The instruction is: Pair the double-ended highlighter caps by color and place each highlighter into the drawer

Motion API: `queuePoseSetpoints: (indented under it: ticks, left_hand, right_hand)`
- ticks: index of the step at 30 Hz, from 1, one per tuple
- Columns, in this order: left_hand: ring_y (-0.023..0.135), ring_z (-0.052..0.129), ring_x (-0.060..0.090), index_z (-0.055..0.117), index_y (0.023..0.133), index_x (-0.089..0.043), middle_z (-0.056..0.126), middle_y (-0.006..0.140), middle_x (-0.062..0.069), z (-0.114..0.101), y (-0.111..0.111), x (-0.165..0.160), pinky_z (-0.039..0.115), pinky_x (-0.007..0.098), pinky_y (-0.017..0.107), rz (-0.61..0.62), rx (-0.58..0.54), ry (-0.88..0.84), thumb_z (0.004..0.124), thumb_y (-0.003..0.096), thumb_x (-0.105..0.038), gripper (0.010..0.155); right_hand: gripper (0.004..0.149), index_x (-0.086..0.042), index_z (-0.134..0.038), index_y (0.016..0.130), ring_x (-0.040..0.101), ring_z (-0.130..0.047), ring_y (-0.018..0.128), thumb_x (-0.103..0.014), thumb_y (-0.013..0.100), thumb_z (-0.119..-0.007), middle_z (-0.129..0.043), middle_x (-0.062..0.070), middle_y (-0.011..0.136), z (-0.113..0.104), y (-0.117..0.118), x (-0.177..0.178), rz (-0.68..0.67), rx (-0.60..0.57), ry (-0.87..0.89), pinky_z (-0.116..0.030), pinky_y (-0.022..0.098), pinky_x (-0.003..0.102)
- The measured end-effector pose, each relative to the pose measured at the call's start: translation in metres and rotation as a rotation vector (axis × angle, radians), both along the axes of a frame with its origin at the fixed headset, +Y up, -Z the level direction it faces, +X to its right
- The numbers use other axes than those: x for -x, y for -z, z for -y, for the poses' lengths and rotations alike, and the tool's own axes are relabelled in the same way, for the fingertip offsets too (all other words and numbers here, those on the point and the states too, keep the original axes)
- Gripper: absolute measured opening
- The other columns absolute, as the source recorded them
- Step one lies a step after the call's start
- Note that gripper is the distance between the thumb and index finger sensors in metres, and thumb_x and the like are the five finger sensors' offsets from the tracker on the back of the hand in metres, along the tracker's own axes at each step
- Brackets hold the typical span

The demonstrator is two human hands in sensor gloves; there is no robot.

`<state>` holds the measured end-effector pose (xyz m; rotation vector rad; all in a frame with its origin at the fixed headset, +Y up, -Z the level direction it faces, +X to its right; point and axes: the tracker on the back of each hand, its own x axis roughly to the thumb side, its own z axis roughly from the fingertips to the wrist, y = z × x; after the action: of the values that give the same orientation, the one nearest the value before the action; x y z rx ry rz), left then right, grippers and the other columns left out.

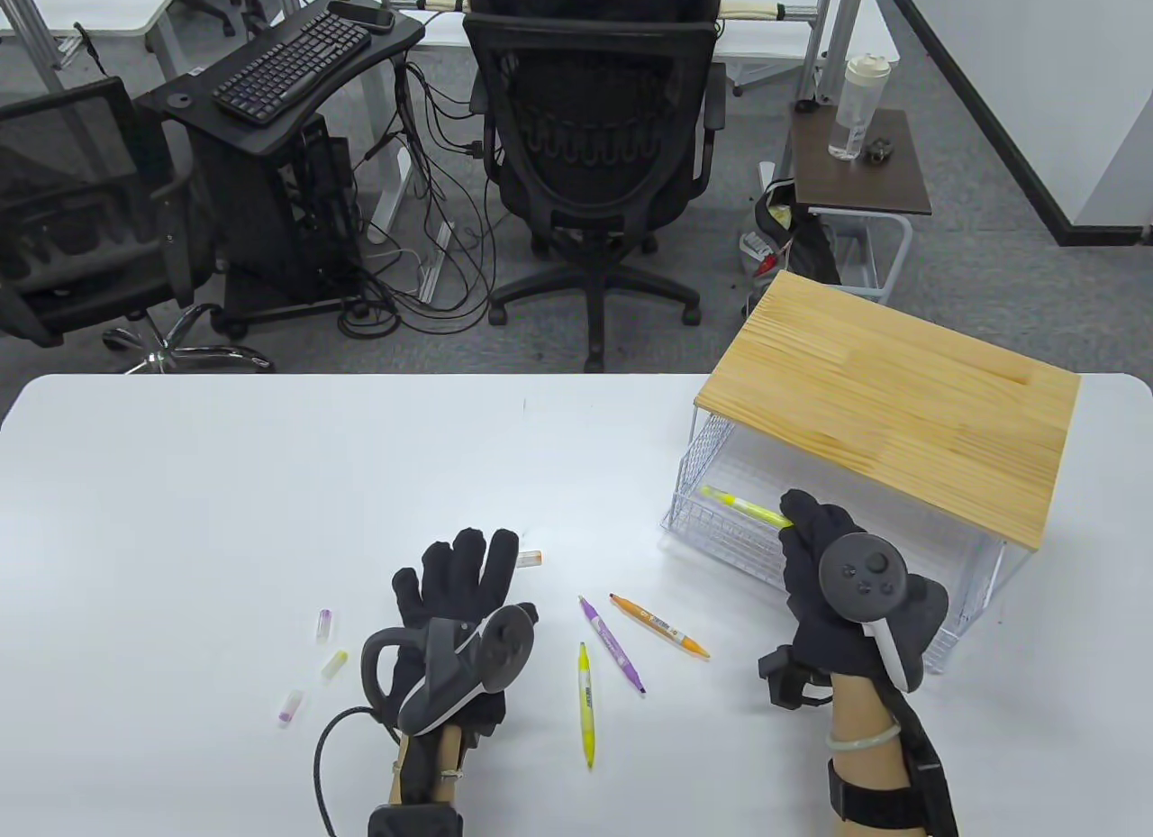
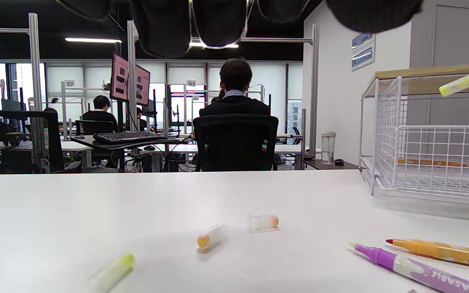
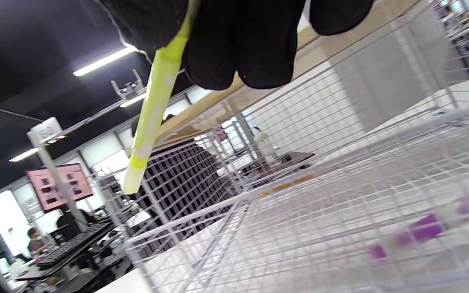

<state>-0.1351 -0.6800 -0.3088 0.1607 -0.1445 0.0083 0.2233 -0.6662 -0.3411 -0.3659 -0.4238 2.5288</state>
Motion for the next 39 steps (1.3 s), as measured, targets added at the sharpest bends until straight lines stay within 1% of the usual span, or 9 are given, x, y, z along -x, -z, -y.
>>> queuePoseSetpoints:
  ticks: [9, 15, 17, 19, 21, 25, 27, 34, 39]
  left_hand:
    - [0.105, 0.066, 0.051, 0.045, 0.115, -0.024, 0.056, 0.121, 0.018, 0.003, 0.002, -0.004, 0.049, 0.075, 0.070, 0.007, 0.036, 0.026, 0.063, 0.0490, -0.052, 0.074]
    - [0.105, 0.066, 0.051, 0.045, 0.115, -0.024, 0.056, 0.121, 0.018, 0.002, 0.002, -0.003, 0.049, 0.075, 0.070, 0.008, 0.043, 0.019, 0.063, 0.0492, -0.051, 0.074]
    - [0.105, 0.066, 0.051, 0.046, 0.115, -0.024, 0.056, 0.121, 0.018, 0.002, 0.002, -0.002, 0.049, 0.075, 0.070, 0.008, 0.046, 0.019, 0.063, 0.0492, -0.051, 0.073]
    - [0.105, 0.066, 0.051, 0.046, 0.115, -0.024, 0.056, 0.121, 0.018, 0.002, 0.002, -0.002, 0.049, 0.075, 0.070, 0.005, 0.046, 0.026, 0.063, 0.0492, -0.051, 0.073]
    - [0.105, 0.066, 0.051, 0.046, 0.115, -0.024, 0.056, 0.121, 0.018, 0.001, 0.001, -0.004, 0.049, 0.075, 0.070, 0.008, 0.045, 0.029, 0.063, 0.0493, -0.051, 0.073]
    - [0.105, 0.066, 0.051, 0.046, 0.115, -0.024, 0.057, 0.121, 0.017, -0.001, -0.002, -0.007, 0.049, 0.075, 0.070, 0.020, 0.033, 0.034, 0.063, 0.0492, -0.051, 0.073]
    - [0.105, 0.066, 0.050, 0.046, 0.115, -0.024, 0.057, 0.121, 0.017, -0.002, -0.003, -0.008, 0.049, 0.075, 0.070, 0.022, 0.032, 0.036, 0.063, 0.0492, -0.051, 0.073]
    - [0.105, 0.066, 0.050, 0.047, 0.115, -0.024, 0.056, 0.121, 0.017, 0.005, 0.001, -0.013, 0.049, 0.075, 0.070, 0.024, 0.068, 0.058, 0.063, 0.0494, -0.051, 0.073]
    - [0.105, 0.067, 0.050, 0.047, 0.115, -0.024, 0.057, 0.121, 0.017, 0.010, 0.004, -0.011, 0.049, 0.075, 0.070, 0.011, 0.092, 0.079, 0.063, 0.0493, -0.051, 0.073]
  right_hand:
    - [0.042, -0.032, -0.071, 0.101, 0.044, -0.074, 0.101, -0.028, 0.059, -0.067, -0.070, 0.003, 0.112, 0.049, 0.032, -0.007, 0.079, 0.199, -0.084, -0.048, 0.074, 0.071]
    - [0.047, -0.032, -0.063, 0.105, 0.050, -0.056, 0.109, -0.038, 0.059, -0.068, -0.053, 0.007, 0.122, 0.035, 0.022, 0.005, 0.098, 0.106, -0.145, -0.037, 0.073, 0.074]
    - [0.048, -0.032, -0.062, 0.105, 0.047, -0.059, 0.108, -0.041, 0.059, -0.068, -0.057, 0.005, 0.120, 0.028, 0.016, 0.020, 0.045, 0.077, -0.167, -0.038, 0.075, 0.072]
    - [0.047, -0.033, -0.064, 0.103, 0.036, -0.077, 0.100, -0.044, 0.058, -0.069, -0.072, -0.003, 0.111, 0.026, 0.011, 0.038, -0.046, 0.074, -0.206, -0.048, 0.077, 0.068]
    - [0.045, -0.036, -0.067, 0.101, 0.029, -0.083, 0.094, -0.047, 0.057, -0.069, -0.077, -0.007, 0.106, 0.031, 0.011, 0.058, -0.199, 0.142, -0.236, -0.055, 0.078, 0.062]
    - [0.051, -0.033, -0.068, 0.102, 0.035, -0.078, 0.096, -0.050, 0.054, -0.071, -0.076, 0.000, 0.107, 0.052, 0.020, 0.082, -0.339, 0.356, -0.322, -0.052, 0.080, 0.062]
    - [0.055, -0.031, -0.066, 0.104, 0.038, -0.075, 0.098, -0.052, 0.053, -0.070, -0.074, 0.003, 0.109, 0.065, 0.025, 0.085, -0.336, 0.442, -0.383, -0.048, 0.082, 0.064]
    - [0.073, -0.025, -0.064, 0.108, 0.045, -0.059, 0.104, -0.062, 0.045, -0.069, -0.061, 0.011, 0.116, 0.092, 0.032, 0.087, -0.298, 0.536, -0.505, -0.034, 0.086, 0.068]
    - [0.077, -0.022, -0.069, 0.105, 0.048, -0.060, 0.103, -0.062, 0.040, -0.072, -0.060, 0.014, 0.116, 0.104, 0.032, 0.098, -0.330, 0.586, -0.540, -0.037, 0.081, 0.071]
